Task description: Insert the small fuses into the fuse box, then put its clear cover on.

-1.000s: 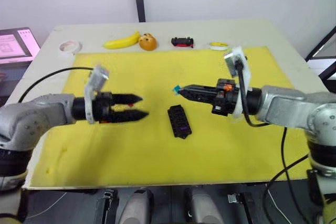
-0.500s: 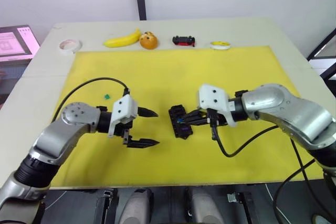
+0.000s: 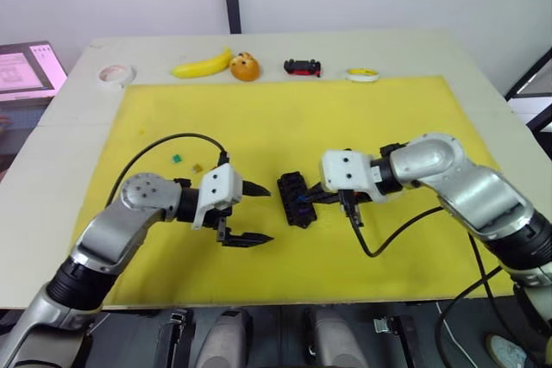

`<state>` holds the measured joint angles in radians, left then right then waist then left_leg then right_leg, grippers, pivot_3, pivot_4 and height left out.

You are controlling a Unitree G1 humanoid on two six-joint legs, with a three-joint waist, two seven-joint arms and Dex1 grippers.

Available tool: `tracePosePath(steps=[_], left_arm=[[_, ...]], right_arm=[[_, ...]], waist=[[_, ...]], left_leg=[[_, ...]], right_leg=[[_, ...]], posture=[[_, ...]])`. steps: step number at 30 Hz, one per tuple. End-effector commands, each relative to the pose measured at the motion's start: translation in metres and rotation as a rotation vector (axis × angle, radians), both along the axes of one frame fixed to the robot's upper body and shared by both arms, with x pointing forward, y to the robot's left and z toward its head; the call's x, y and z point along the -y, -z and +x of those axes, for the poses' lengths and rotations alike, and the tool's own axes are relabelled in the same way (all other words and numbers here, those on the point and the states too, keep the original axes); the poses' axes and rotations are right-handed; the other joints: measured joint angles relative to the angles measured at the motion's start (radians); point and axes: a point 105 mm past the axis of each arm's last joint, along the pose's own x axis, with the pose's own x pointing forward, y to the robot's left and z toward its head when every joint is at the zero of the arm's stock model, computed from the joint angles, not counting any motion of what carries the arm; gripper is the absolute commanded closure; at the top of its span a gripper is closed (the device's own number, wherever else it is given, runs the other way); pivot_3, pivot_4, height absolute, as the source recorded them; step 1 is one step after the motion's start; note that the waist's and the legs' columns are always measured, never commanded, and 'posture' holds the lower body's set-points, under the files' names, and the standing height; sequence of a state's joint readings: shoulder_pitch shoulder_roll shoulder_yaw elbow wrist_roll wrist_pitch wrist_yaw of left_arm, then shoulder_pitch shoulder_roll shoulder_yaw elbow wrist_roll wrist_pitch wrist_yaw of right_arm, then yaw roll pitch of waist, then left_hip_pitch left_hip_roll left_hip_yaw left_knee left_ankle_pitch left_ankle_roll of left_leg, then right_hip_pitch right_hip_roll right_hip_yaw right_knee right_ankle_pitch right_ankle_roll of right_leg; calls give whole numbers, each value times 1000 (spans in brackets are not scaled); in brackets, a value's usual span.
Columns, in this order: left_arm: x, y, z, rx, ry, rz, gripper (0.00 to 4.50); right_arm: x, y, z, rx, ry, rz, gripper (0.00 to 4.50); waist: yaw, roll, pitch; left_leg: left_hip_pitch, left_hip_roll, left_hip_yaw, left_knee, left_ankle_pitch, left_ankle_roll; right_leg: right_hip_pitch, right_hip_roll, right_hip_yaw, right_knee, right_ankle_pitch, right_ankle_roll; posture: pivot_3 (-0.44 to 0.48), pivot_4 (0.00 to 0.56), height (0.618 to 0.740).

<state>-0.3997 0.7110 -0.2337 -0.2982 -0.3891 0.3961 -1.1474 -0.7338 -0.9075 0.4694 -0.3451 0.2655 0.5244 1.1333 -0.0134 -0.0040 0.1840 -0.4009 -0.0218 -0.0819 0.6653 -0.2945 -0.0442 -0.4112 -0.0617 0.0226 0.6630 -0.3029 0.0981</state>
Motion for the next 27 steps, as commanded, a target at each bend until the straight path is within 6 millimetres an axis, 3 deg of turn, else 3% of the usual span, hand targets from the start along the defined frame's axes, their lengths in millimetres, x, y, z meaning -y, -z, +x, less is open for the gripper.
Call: tracePosePath(steps=[1, 27], left_arm=[[6, -8, -2, 61, 26, -7, 59], [7, -9, -2, 70, 34, 4, 59]], right_arm=[[-2, -4, -1, 33, -32, -3, 4500], [-6, -4, 2, 22, -20, 8, 4500]], waist=[[0, 0, 0], [0, 0, 0]], left_leg=[[0, 0, 0, 0, 0, 0], [1, 0, 0, 1, 0, -1]], right_leg=[[0, 0, 0, 0, 0, 0], [0, 0, 0, 2, 0, 0]], posture=[[0, 150, 740], [0, 150, 740]])
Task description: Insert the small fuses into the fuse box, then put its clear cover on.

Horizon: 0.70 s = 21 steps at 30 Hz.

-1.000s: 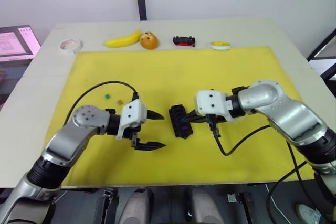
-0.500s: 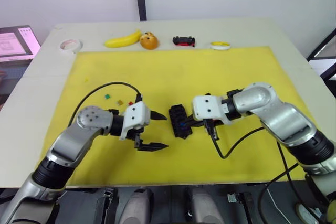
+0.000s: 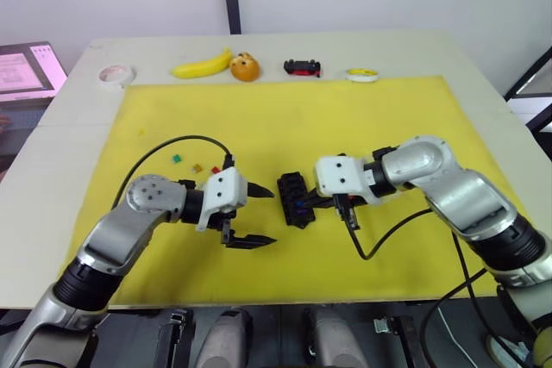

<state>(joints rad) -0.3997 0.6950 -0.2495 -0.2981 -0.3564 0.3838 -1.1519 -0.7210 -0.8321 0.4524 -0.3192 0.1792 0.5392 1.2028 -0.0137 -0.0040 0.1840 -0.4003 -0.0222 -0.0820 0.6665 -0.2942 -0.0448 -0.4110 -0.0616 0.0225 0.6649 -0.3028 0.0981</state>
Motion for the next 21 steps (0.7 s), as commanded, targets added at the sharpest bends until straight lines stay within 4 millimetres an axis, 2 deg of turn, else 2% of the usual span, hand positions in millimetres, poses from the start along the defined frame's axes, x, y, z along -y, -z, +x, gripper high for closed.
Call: tracePosePath(steps=[1, 21], left_arm=[[4, -12, -1, 58, 22, -11, 59], [5, -14, 1, 70, 20, -16, 59]], right_arm=[[-2, -11, 1, 46, -6, 23, 4500], [0, -3, 3, 27, -19, -19, 4500]], waist=[[0, 0, 0], [0, 0, 0]], left_leg=[[0, 0, 0, 0, 0, 0], [0, 0, 0, 1, 1, -1]], right_leg=[[0, 0, 0, 0, 0, 0], [0, 0, 0, 1, 0, 0]], posture=[[0, 150, 740], [0, 150, 740]])
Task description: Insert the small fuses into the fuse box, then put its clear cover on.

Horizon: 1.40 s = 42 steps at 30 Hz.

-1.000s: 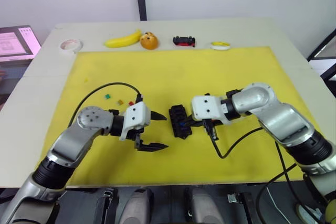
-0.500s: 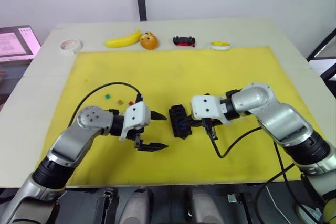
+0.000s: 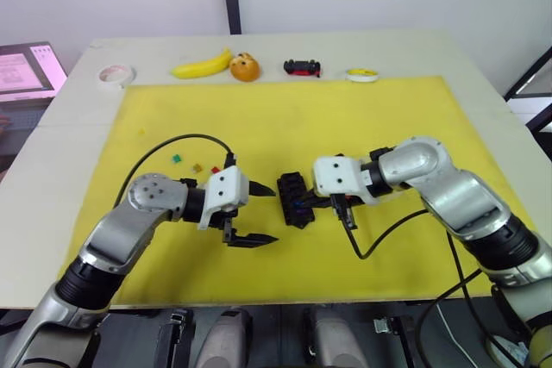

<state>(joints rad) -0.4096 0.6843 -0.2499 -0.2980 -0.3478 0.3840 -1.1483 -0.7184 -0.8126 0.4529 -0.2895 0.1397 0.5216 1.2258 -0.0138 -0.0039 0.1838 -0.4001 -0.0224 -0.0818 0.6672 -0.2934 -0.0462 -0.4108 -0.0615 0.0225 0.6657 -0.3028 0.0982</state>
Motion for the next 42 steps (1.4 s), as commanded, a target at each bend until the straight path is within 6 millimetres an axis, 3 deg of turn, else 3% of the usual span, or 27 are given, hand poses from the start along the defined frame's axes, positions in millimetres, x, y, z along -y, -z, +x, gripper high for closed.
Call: tracePosePath(steps=[1, 20, 23, 26, 37, 42], left_arm=[[3, -11, 0, 57, 20, -12, 59], [6, -9, -1, 60, 12, -28, 59], [5, -9, 0, 62, 13, -26, 0], [5, -9, 0, 63, 15, -26, 0], [6, -11, 1, 66, 24, -26, 0], [7, -13, 3, 70, 32, -30, 0]], right_arm=[[-1, -6, 0, 23, -25, -7, 4500], [-3, -8, 5, 31, -27, -24, 4500], [-7, -13, 2, 23, -25, 6, 3465], [-8, -15, 3, 49, -22, 10, 2061], [-5, -31, 0, 82, -12, 35, 2061], [-2, -44, -9, 22, -13, 140, 2061]], waist=[[0, 0, 0], [0, 0, 0], [0, 0, 0], [0, 0, 0], [0, 0, 0], [0, 0, 0]], left_leg=[[0, 0, 0, 0, 0, 0], [2, 0, 0, 0, 0, 0], [2, 0, 0, 0, 0, -1], [2, 0, 0, 0, 0, -1], [2, 0, 0, 0, 0, -1], [2, 0, 0, 1, 0, -1]], right_leg=[[0, 0, 0, 0, 0, 0], [2, 0, 0, 1, 0, 0], [2, 0, 0, 1, 0, 0], [2, 0, 0, 1, 0, 0], [2, 0, 0, 1, 0, 0], [2, 0, 0, 1, 0, 0]], posture=[[0, 150, 740], [0, 150, 740], [0, 150, 740], [0, 150, 740], [0, 150, 740], [0, 150, 740]])
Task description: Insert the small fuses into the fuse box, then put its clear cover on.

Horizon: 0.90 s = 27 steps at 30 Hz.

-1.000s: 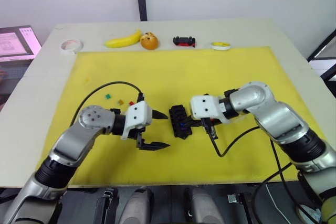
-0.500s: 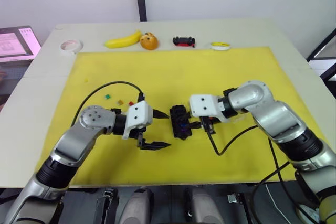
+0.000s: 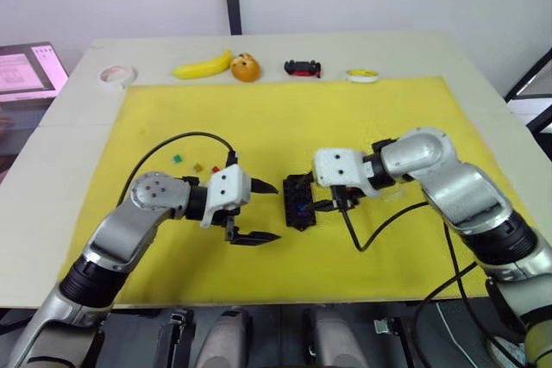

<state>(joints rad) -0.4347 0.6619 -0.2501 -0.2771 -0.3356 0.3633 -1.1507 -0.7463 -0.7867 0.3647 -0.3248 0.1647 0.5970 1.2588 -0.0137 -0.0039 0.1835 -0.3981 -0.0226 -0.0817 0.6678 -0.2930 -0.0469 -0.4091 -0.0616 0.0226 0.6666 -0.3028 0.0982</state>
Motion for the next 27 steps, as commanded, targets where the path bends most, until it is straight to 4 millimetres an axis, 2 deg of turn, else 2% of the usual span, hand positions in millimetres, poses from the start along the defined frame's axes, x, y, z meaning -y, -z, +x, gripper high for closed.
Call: tracePosePath(steps=[1, 5, 6, 7, 10, 11, 16, 27], left_arm=[[3, -9, -1, 41, 28, -20, 0], [6, -12, -4, 37, 50, -43, 0], [6, -13, -4, 36, 54, -46, 0], [7, -13, -4, 35, 58, -47, 0], [8, -13, -6, 31, 71, -49, 0], [8, -13, -6, 32, 75, -48, 0], [9, -12, -4, 34, 86, -45, 0], [8, -9, -1, 44, 86, -30, 0]], right_arm=[[1, -20, -10, -6, -25, 104, 2061], [7, -15, -8, -52, 21, 271, 2061], [9, -12, -8, -71, 37, 314, 2635], [9, -10, -9, -89, 38, 353, 2930], [10, 4, -13, -126, 52, 434, 4323], [9, 8, -13, -131, 61, 448, 4420], [7, 23, -14, -158, 90, 469, 4420], [16, 51, -6, -154, 174, 340, 4420]], waist=[[0, 0, 0], [1, -1, 0], [1, -1, -1], [0, -1, -1], [0, -1, -1], [0, -1, -1], [-1, -1, -1], [-1, -1, -1]], left_leg=[[0, 0, 0, 0, 0, 0], [0, 0, 0, 0, 0, 0], [0, 0, 0, 0, 0, 1], [1, 0, 0, 0, -1, 1], [1, 0, 0, 0, -1, 1], [2, 0, 0, 0, -1, 1], [2, 0, 1, 0, -1, 1], [5, 0, 0, 0, -1, 1]], right_leg=[[0, 0, 0, 0, 0, 0], [1, 0, 0, 0, 0, 0], [1, 0, 0, 0, 0, 0], [1, 0, 0, 0, 0, 0], [1, 0, 0, 1, 0, 0], [1, 0, 0, 1, 0, 0], [2, 1, 1, 2, 0, 0], [4, 1, 1, 2, 0, 0]], posture=[[0, 150, 740], [0, 150, 740], [0, 150, 740], [0, 150, 740], [0, 150, 740], [0, 150, 740], [0, 150, 740], [0, 150, 740]])
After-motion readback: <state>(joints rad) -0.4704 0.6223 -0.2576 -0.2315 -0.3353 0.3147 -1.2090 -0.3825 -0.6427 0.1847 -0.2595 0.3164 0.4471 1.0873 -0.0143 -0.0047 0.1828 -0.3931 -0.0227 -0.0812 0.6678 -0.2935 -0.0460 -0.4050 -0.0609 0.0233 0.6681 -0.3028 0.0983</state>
